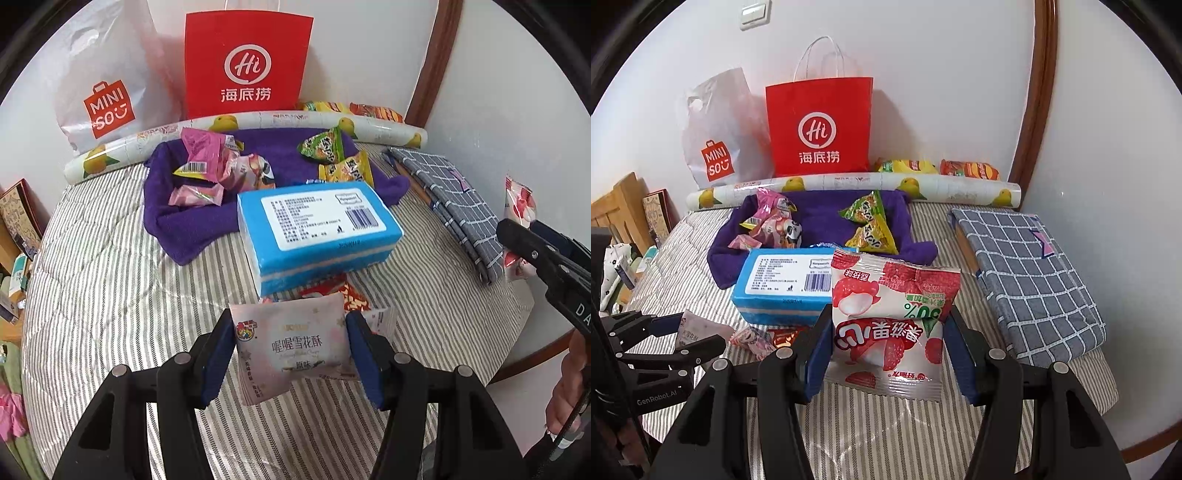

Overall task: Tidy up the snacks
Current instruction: 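Carry the pastry packet in the left tool and lychee bag in the right tool over the towel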

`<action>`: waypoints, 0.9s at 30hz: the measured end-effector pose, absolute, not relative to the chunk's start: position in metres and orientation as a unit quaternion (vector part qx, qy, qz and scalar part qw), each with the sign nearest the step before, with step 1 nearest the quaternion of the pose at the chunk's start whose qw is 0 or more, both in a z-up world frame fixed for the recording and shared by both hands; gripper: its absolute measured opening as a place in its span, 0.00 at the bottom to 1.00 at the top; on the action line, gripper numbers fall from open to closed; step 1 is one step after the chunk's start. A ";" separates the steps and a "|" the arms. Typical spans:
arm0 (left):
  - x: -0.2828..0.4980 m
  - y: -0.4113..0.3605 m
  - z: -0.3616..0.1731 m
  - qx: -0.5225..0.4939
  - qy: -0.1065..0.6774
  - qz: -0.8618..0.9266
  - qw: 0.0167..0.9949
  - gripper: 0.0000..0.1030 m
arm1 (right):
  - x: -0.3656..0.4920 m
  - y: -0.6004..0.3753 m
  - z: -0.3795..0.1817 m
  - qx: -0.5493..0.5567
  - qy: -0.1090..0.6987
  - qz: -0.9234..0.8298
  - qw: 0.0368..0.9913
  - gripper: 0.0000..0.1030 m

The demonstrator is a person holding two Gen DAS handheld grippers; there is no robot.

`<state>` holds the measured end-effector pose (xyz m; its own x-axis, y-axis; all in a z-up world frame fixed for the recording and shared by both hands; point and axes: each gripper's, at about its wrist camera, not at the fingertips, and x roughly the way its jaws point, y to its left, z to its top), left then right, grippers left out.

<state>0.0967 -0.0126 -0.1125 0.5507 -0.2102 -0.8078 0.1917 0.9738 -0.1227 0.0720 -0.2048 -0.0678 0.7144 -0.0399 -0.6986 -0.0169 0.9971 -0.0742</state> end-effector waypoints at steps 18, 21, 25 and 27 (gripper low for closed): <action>0.118 0.002 -0.079 -0.018 0.441 -0.103 0.891 0.56 | 0.093 -0.194 -0.032 -0.042 0.364 -0.017 0.930 0.55; 0.124 0.005 -0.074 -0.022 0.437 -0.101 0.894 0.56 | 0.098 -0.191 -0.026 -0.045 0.361 -0.016 0.931 0.55; 0.131 0.009 -0.068 -0.026 0.434 -0.099 0.895 0.56 | 0.105 -0.186 -0.020 -0.045 0.359 -0.013 0.932 0.55; 0.136 0.012 -0.064 -0.030 0.430 -0.098 0.897 0.56 | 0.108 -0.184 -0.018 -0.044 0.358 -0.010 0.933 0.55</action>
<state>0.1365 0.0116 -0.0639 0.6100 -0.2023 -0.7662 0.1510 0.9788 -0.1382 0.1084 -0.1844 -0.0179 0.7436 -0.0512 -0.6667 -0.0124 0.9958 -0.0903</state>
